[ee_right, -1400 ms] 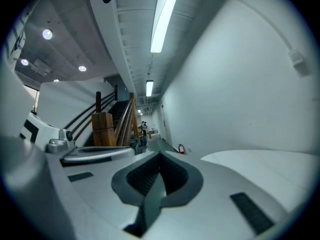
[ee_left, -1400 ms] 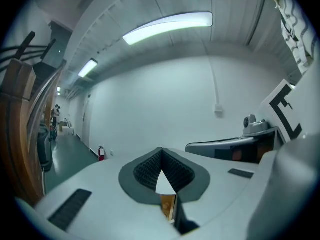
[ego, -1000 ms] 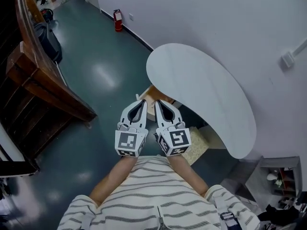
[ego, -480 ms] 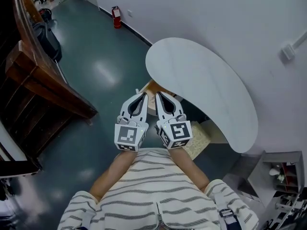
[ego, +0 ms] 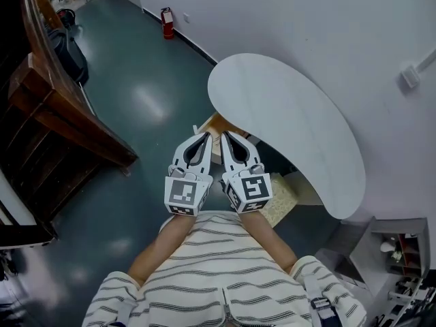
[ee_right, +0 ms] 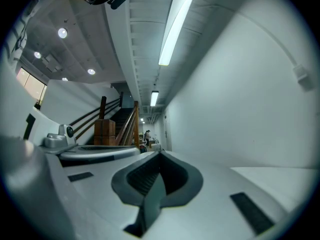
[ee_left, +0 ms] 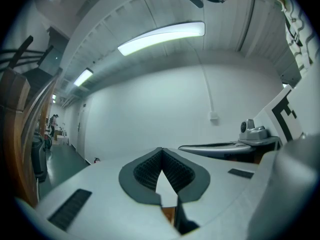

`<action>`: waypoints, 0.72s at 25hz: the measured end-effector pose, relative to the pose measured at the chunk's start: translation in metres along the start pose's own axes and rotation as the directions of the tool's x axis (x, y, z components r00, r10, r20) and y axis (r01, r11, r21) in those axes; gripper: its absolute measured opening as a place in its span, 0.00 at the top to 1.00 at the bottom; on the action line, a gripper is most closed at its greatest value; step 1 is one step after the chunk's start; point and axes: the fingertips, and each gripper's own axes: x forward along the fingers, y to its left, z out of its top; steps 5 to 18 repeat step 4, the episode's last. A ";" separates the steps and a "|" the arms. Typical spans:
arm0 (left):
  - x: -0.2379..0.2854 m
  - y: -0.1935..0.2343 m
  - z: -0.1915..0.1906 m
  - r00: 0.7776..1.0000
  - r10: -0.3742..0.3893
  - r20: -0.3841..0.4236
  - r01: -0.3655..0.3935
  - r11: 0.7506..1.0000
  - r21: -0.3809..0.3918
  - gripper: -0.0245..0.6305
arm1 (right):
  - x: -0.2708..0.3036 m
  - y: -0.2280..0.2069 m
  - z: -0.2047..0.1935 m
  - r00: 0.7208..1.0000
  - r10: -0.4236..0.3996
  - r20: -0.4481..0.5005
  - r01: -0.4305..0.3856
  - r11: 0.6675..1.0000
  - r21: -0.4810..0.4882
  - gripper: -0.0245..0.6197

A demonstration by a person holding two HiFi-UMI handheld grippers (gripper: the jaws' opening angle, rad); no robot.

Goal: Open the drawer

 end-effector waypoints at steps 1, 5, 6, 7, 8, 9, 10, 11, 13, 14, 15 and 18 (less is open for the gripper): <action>0.000 0.000 0.000 1.000 -0.001 -0.001 0.001 1.000 0.000 0.95 | 0.000 0.001 0.000 1.000 0.001 -0.001 -0.001 1.000 -0.001 0.94; -0.001 -0.001 -0.001 1.000 -0.004 -0.004 0.004 1.000 0.002 0.95 | 0.000 0.002 -0.001 1.000 0.002 -0.003 -0.002 1.000 -0.004 0.94; -0.001 -0.001 -0.001 1.000 -0.004 -0.004 0.004 1.000 0.002 0.95 | 0.000 0.002 -0.001 1.000 0.002 -0.003 -0.002 1.000 -0.004 0.94; -0.001 -0.001 -0.001 1.000 -0.004 -0.004 0.004 1.000 0.002 0.95 | 0.000 0.002 -0.001 1.000 0.002 -0.003 -0.002 1.000 -0.004 0.94; -0.001 -0.001 -0.001 1.000 -0.004 -0.004 0.004 1.000 0.002 0.95 | 0.000 0.002 -0.001 1.000 0.002 -0.003 -0.002 1.000 -0.004 0.94; -0.001 -0.001 -0.001 1.000 -0.004 -0.004 0.004 1.000 0.002 0.95 | 0.000 0.002 -0.001 1.000 0.002 -0.003 -0.002 1.000 -0.004 0.94; -0.001 -0.001 -0.001 1.000 -0.004 -0.004 0.004 1.000 0.002 0.95 | 0.000 0.002 -0.001 1.000 0.002 -0.003 -0.002 1.000 -0.004 0.94; -0.001 -0.001 -0.001 1.000 -0.004 -0.004 0.004 1.000 0.002 0.95 | 0.000 0.002 -0.001 1.000 0.002 -0.003 -0.002 1.000 -0.004 0.94; -0.001 -0.001 -0.001 1.000 -0.004 -0.004 0.004 1.000 0.002 0.95 | 0.000 0.002 -0.001 1.000 0.002 -0.003 -0.002 1.000 -0.004 0.94; -0.001 -0.001 -0.001 1.000 -0.004 -0.004 0.004 1.000 0.002 0.95 | 0.000 0.002 -0.001 1.000 0.002 -0.003 -0.002 1.000 -0.004 0.94; -0.001 -0.001 -0.001 1.000 -0.004 -0.004 0.004 1.000 0.002 0.95 | 0.000 0.002 -0.001 1.000 0.002 -0.003 -0.002 1.000 -0.004 0.94; -0.001 -0.001 -0.001 1.000 -0.004 -0.004 0.004 1.000 0.002 0.95 | 0.000 0.002 -0.001 1.000 0.002 -0.003 -0.002 1.000 -0.004 0.94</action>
